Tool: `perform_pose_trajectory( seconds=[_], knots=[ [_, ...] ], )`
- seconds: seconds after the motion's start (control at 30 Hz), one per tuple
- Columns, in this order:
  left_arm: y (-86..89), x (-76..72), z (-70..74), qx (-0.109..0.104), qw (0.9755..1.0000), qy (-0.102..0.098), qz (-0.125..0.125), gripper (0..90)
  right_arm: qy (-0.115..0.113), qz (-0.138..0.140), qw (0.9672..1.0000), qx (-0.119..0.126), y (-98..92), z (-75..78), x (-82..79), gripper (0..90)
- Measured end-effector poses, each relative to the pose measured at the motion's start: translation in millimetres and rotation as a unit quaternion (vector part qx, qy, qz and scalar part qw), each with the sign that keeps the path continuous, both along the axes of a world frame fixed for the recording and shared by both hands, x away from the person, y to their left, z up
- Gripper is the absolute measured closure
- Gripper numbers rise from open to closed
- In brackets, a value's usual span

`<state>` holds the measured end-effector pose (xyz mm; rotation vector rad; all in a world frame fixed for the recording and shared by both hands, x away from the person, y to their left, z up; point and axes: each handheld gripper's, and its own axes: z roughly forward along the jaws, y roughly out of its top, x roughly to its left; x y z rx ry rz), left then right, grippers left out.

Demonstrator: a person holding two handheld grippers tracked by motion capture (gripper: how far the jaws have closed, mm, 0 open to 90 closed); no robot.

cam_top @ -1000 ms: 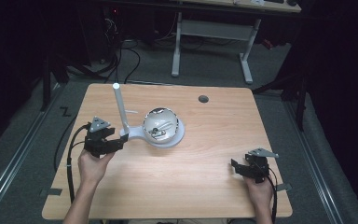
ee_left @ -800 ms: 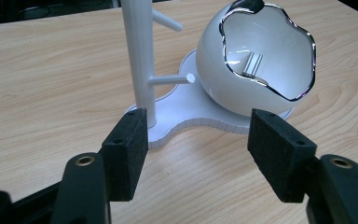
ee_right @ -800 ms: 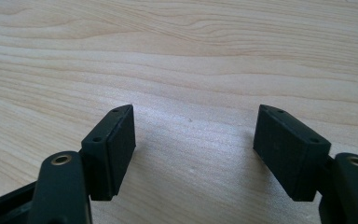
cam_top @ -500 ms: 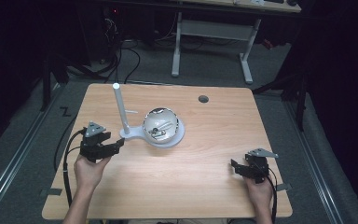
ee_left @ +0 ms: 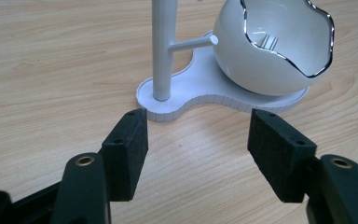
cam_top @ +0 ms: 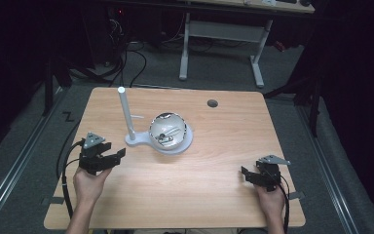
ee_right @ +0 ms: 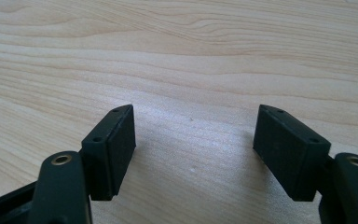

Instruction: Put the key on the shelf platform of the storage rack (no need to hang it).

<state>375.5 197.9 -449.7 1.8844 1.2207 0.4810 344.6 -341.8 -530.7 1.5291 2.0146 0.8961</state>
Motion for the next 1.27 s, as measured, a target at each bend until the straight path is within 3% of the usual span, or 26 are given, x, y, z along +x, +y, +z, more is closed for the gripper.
perform_pose_trajectory(
  seconds=[0.3,0.47,0.83,0.93,1.03,1.27],
  knots=[
    [1.7,-3.9,-9.8,-0.006,0.9999,0.009,0.005,38.3,0.0,0.001,1.0,0.0,-0.1,0.0,0.0,30.0],
    [1.2,-7.5,-22.2,-0.005,0.9998,0.02,0.007,38.0,0.0,0.0,1.0,0.0,0.0,0.0,0.0,30.0],
    [-6.1,-14.7,-70.7,0.038,0.9978,0.048,0.023,38.7,-0.001,0.0,1.0,-0.002,0.3,-0.1,0.0,30.0],
    [-8.8,-16.7,-82.6,0.056,0.9971,0.044,0.027,38.7,0.0,-0.001,1.0,-0.001,0.5,-0.1,0.0,30.0],
    [-11.6,-22.2,-87.8,0.063,0.9973,0.017,0.035,38.0,-0.001,-0.001,1.0,-0.003,0.6,-0.1,0.0,30.0],
    [-13.5,-22.9,-87.9,0.065,0.9969,0.019,0.042,33.7,-0.001,-0.001,1.0,-0.004,0.9,-0.1,-0.1,30.0]
  ],
)
